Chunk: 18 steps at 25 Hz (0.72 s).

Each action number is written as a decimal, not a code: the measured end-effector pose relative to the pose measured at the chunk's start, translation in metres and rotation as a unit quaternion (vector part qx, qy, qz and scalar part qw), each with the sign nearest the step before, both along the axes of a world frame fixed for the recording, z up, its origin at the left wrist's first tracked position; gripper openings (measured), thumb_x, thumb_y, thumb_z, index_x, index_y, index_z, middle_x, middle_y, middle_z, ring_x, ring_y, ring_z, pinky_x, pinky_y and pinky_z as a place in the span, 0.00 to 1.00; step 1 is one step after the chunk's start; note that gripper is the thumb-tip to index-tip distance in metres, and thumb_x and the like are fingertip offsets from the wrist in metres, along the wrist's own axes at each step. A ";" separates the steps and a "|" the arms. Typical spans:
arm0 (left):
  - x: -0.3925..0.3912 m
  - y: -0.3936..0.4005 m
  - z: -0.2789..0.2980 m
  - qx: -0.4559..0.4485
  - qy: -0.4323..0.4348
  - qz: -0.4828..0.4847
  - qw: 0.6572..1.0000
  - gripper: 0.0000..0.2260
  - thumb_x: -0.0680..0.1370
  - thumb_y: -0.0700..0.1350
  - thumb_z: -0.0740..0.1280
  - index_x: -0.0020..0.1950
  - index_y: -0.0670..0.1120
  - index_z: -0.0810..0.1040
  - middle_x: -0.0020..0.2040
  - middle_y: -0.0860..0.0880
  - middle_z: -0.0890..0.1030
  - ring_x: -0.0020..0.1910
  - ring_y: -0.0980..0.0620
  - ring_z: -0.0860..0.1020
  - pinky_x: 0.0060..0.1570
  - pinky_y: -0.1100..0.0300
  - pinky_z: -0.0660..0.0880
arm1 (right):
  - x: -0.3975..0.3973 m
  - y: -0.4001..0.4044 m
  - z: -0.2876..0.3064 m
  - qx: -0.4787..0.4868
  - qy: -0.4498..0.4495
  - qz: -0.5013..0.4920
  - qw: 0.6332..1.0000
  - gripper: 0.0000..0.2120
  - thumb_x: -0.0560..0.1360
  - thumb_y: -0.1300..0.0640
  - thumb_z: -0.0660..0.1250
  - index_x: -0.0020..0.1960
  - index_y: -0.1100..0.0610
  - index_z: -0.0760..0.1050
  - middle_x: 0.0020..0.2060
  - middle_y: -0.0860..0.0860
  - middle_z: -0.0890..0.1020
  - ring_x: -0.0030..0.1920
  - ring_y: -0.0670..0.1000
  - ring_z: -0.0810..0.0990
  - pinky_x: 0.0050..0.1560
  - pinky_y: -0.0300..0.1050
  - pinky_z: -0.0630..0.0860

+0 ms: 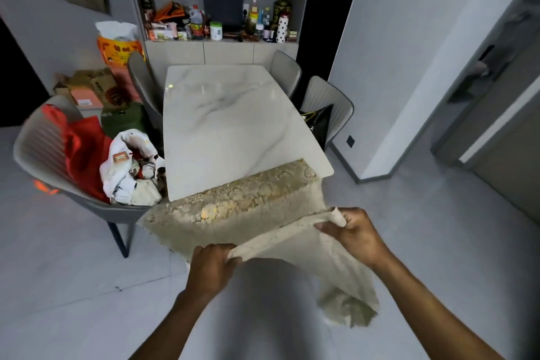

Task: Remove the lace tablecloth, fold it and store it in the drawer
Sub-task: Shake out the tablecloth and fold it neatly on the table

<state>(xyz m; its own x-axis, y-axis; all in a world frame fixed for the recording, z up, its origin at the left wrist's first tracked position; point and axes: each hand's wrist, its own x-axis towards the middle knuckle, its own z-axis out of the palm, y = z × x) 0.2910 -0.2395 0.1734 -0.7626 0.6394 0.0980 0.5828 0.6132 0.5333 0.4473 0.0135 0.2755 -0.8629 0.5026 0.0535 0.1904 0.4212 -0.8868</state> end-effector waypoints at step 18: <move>0.225 0.116 0.072 0.037 0.050 -0.144 0.988 0.09 0.75 0.51 0.61 0.42 0.49 0.77 0.38 0.51 0.82 0.39 0.48 0.80 0.38 0.53 0.77 | 0.200 0.027 -0.016 0.206 -0.087 0.204 0.953 0.26 0.71 0.42 0.70 0.67 0.44 0.70 0.61 0.44 0.80 0.59 0.45 0.78 0.60 0.48 0.76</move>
<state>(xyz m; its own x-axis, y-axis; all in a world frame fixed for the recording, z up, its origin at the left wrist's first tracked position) 0.5165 -0.1232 0.2453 -0.5343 0.8164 0.2192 0.7794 0.3754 0.5016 0.6476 0.0408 0.2592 -0.9958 0.0911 0.0120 0.0657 0.7972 -0.6001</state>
